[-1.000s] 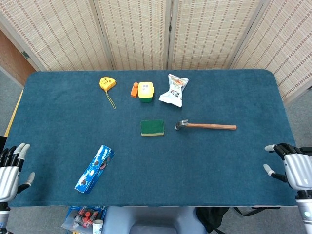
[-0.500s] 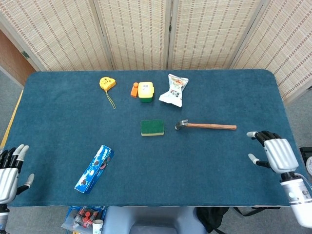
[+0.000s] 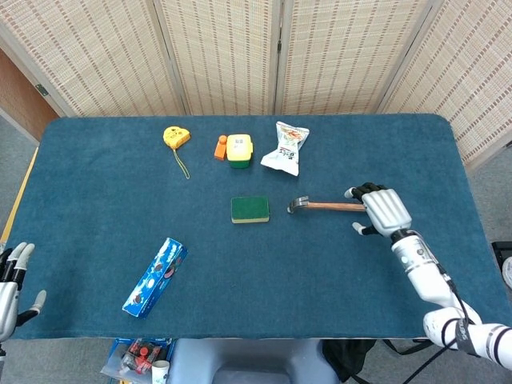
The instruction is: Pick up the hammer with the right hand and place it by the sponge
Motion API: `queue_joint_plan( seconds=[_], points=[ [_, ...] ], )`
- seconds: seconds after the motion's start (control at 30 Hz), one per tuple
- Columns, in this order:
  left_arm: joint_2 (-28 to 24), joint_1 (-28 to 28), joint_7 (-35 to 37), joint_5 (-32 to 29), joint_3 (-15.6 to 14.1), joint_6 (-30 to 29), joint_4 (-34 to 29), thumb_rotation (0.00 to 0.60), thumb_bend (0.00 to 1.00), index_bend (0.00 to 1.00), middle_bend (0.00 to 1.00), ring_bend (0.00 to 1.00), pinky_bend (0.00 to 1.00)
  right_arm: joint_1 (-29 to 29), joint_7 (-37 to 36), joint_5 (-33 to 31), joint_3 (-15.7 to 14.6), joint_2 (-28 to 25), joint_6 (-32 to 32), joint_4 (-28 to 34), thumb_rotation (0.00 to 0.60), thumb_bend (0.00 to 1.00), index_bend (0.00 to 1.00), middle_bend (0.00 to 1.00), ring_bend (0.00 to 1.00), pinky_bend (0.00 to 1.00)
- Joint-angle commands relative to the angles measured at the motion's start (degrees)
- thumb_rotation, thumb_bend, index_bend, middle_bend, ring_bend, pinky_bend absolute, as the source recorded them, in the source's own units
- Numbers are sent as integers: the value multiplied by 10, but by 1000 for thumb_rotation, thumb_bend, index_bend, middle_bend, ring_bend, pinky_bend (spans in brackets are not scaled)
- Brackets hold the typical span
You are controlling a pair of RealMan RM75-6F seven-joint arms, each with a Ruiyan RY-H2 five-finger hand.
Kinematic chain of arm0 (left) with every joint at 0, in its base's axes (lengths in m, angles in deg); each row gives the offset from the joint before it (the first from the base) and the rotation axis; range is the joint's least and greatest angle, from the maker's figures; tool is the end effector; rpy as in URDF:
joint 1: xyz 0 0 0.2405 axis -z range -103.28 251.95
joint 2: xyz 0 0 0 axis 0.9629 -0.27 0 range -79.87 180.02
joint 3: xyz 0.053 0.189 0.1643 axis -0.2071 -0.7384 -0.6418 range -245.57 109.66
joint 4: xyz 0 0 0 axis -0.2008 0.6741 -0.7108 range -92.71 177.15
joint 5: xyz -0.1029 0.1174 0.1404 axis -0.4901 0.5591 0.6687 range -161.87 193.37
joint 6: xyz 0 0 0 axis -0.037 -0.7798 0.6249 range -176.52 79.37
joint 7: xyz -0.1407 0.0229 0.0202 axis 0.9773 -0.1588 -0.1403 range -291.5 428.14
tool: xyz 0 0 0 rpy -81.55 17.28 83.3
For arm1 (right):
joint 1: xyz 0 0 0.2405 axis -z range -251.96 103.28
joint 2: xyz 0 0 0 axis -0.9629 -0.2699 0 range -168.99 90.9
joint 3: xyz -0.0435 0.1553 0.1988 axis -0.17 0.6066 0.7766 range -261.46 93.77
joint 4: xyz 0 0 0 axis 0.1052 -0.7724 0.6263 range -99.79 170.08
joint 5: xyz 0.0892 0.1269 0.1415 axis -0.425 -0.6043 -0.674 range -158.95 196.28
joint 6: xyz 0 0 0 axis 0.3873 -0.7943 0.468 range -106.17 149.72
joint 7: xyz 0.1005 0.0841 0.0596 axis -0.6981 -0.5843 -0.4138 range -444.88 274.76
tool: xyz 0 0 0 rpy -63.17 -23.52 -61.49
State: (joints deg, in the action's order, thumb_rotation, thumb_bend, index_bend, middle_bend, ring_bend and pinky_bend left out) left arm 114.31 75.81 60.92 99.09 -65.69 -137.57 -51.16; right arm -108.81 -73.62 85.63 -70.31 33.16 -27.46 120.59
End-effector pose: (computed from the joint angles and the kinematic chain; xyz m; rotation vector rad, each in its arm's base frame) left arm -0.3203 0.1596 0.1669 -1.3177 -0.8343 -0.7862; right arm -0.2258 -0.3584 0.0840 1.7320 -0.9532 0.7893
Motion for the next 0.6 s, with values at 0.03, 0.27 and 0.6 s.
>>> queue_joint_plan(
  seconds=[0.03, 0.27, 0.6],
  points=[
    [-2, -2, 1, -1, 0, -1, 0, 600, 324, 3, 0, 51, 0, -33, 19, -30, 7, 40, 34, -44, 600, 225, 274, 313, 187, 254],
    [-2, -3, -3, -2, 0, 0, -2, 600, 325, 3, 0, 51, 0, -85, 18, -53, 6, 103, 83, -126, 600, 226, 274, 316, 187, 252],
    [-1, -7, 0, -13, 2, 4, 4, 600, 325, 3, 0, 51, 0, -131, -2, -68, -1, 171, 132, -228, 600, 232, 274, 330, 187, 253]
  ],
)
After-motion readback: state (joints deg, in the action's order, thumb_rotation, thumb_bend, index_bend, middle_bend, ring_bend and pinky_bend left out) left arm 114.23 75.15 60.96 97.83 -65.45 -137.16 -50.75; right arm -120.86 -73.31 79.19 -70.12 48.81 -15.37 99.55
